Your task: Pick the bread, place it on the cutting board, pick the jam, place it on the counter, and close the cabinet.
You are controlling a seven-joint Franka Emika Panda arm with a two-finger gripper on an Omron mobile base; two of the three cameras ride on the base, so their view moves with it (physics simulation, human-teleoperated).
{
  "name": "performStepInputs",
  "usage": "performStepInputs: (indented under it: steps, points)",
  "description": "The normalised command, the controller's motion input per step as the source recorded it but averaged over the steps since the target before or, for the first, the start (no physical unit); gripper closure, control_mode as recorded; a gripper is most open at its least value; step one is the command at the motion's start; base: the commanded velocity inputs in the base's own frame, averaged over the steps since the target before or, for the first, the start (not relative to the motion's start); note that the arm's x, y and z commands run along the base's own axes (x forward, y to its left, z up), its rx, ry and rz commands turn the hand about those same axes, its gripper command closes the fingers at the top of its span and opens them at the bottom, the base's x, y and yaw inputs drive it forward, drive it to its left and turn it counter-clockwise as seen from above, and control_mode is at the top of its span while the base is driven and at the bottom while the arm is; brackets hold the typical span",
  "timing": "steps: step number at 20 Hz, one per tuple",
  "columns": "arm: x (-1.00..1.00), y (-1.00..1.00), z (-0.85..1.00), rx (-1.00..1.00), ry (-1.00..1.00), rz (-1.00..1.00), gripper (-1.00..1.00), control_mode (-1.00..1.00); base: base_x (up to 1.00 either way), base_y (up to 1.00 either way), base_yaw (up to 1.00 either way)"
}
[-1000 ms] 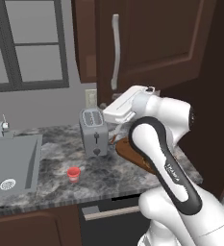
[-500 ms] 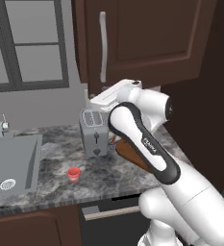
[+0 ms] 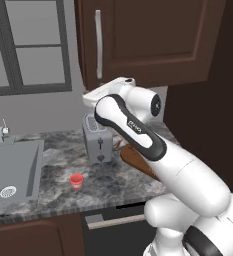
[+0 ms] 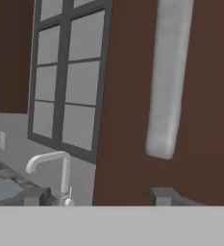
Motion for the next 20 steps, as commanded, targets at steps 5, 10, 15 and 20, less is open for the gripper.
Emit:
performStepInputs:
  steps: [5, 10, 15, 20]
  points:
    - [0.39, 0.0, 0.0, 0.0, 0.0, -0.04, -1.0, -1.0, 0.0, 0.0, 0.0]
    - [0.22, 0.0, 0.0, 0.0, 0.0, -0.03, -1.0, -1.0, 0.0, 0.0, 0.0]
    - [0.12, 0.0, 0.0, 0.0, 0.0, -0.02, -1.0, -1.0, 0.0, 0.0, 0.0]
    - [0.34, 0.0, 0.0, 0.0, 0.0, -0.05, -1.0, -1.0, 0.0, 0.0, 0.0]
